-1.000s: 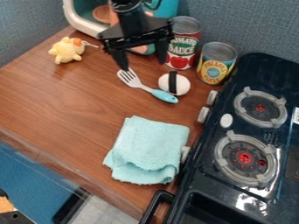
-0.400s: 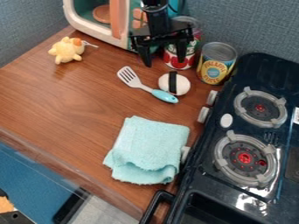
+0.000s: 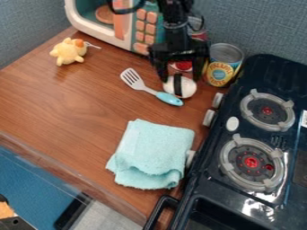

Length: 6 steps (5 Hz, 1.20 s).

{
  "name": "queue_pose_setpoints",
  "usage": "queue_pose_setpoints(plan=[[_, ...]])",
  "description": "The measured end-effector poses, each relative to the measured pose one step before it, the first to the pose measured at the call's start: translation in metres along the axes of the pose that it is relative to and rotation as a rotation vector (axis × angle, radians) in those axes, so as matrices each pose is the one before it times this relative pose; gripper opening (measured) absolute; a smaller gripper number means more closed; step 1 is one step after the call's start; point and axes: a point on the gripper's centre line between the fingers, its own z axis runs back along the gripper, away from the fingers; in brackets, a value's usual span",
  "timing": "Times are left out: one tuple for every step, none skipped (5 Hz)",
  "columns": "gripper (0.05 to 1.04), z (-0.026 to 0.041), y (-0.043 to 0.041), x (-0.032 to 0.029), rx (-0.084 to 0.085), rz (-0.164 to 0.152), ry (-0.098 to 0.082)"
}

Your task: Move the white ball to the center of the table

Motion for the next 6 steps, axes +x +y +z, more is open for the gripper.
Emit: queue_pose_setpoints(plan=[[1.001,-0.00872,-0.00466,0.00218,0.0004,-0.0173,0.0195],[1.003,-0.00530,-0.00051,0.00410,0.0112,0.0023,0.0096],[0.949,-0.00600,-0.00258,-0.00277,0.0169,-0.0077,0.0040],[0.803,-0.00443,0.00209,-0.00275,0.0043,0.0018,-0.0044],[0.768,-0.00136,0.00204,-0.00147,0.0066,-0.0018,-0.0033],[0.767,-0.00036,-0.00005,-0.00122,0.0027,-0.0036,-0.0049]])
